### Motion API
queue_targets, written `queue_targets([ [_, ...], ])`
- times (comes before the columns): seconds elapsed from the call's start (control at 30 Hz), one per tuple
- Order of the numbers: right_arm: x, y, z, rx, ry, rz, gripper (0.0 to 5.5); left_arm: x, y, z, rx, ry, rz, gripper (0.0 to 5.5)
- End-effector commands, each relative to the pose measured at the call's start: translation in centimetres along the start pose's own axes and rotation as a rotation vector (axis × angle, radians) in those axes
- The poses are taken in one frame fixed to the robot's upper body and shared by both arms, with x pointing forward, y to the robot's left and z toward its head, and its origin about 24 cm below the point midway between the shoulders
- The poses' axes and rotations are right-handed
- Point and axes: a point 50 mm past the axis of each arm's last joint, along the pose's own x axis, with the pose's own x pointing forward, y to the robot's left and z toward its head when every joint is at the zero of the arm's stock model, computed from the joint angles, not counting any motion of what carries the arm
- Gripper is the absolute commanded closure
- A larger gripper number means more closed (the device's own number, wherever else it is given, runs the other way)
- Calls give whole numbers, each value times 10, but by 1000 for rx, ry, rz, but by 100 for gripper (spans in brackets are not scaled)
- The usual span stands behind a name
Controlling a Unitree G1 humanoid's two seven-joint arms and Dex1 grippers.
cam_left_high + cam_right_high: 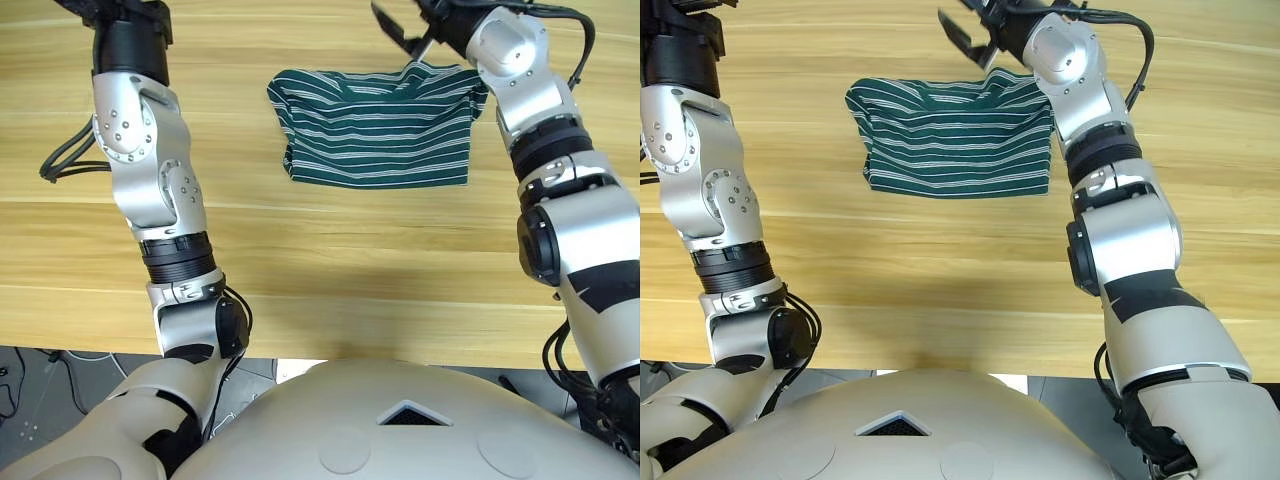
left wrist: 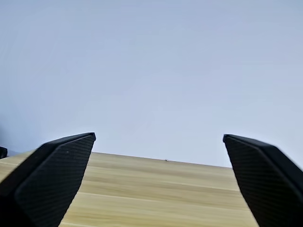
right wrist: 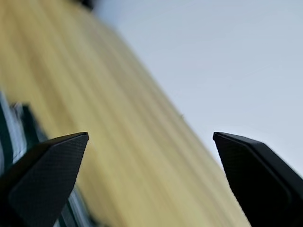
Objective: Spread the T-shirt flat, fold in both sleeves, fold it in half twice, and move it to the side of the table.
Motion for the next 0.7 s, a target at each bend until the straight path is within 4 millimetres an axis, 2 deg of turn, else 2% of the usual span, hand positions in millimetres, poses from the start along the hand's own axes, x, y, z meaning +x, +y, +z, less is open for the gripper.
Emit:
queue_targets([
  [0.03,3,0,-7,-25,131,34,64,-4,-10,0,-4,35,-21,51],
  [0.1,0,2,-18,-20,194,38,64,-6,-15,4,-7,36,-37,51],
  [0.2,-14,9,-49,-40,327,41,64,-9,-20,10,-19,36,-58,51],
  [0.3,-31,19,-80,25,428,22,64,-15,-25,9,-47,57,-71,51],
  [0.47,-58,40,-121,170,522,-33,64,-19,-30,9,-76,75,-73,51],
  [0.6,-78,52,-142,278,556,-72,64,-22,-36,10,-91,73,-77,51],
  [0.7,-87,61,-147,308,496,-25,64,-26,-37,8,-93,79,-68,51],
])
